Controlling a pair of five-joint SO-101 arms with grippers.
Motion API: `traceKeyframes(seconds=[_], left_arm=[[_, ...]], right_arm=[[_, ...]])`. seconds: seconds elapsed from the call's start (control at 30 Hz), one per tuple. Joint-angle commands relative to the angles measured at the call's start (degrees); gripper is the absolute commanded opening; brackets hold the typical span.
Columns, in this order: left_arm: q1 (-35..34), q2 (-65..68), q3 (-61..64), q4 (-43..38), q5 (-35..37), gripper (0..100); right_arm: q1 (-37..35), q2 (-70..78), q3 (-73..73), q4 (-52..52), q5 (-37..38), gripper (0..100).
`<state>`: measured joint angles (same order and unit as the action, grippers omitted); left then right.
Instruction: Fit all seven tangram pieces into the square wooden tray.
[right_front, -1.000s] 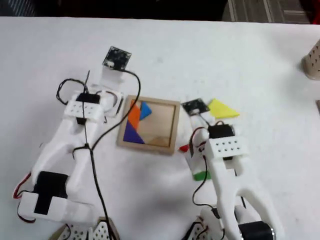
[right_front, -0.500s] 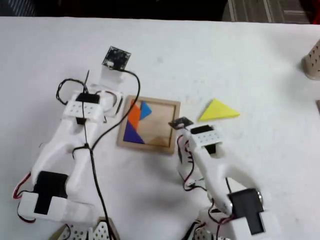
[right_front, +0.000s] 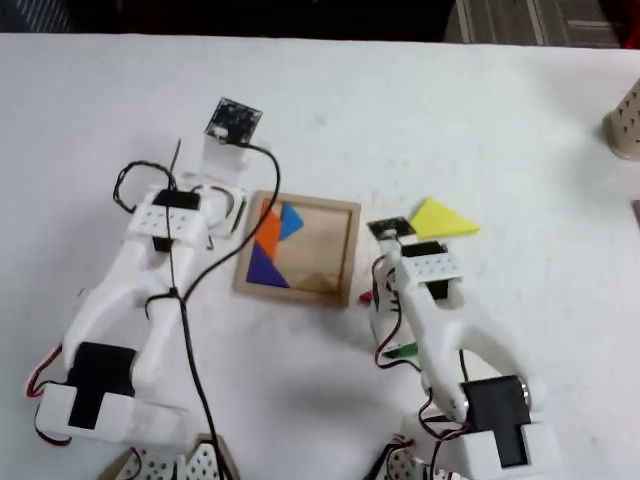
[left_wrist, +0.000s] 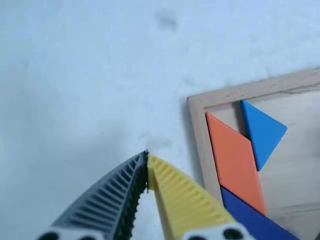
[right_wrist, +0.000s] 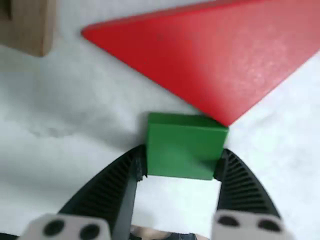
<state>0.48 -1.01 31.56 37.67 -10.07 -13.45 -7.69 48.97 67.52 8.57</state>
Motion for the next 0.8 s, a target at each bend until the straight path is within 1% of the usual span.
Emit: traceKeyframes(seconds=[0.0,0.27,0.4,0.6,0.7,0.77], left_arm=[[-0.4,-2.7,-0.1,-2.9,-0.7,2],[-2.4,-2.7,-0.3,-3.3,-0.3,2],[-3.3,-2.7,-0.5,-3.3,-0.2,2],[-3.6,-2.7,-0.4,-4.4,-0.1,2],[-4.6,-2.7,-0.5,-4.4,0.0,2],[-5.1,-2.7,-0.6,-4.4,1.5,2]], right_arm=[[0.0,-4.3,-1.4,-1.5,-0.2,11.6],[-2.0,-17.6,-1.6,2.3,-0.2,11.8],[-3.4,-23.3,-1.8,2.1,-0.5,11.9],[-7.1,-24.3,-7.0,2.2,-0.5,11.9],[-10.2,-24.2,-9.8,1.9,-0.5,11.9],[-12.6,-23.3,-11.8,1.3,-0.2,11.9]])
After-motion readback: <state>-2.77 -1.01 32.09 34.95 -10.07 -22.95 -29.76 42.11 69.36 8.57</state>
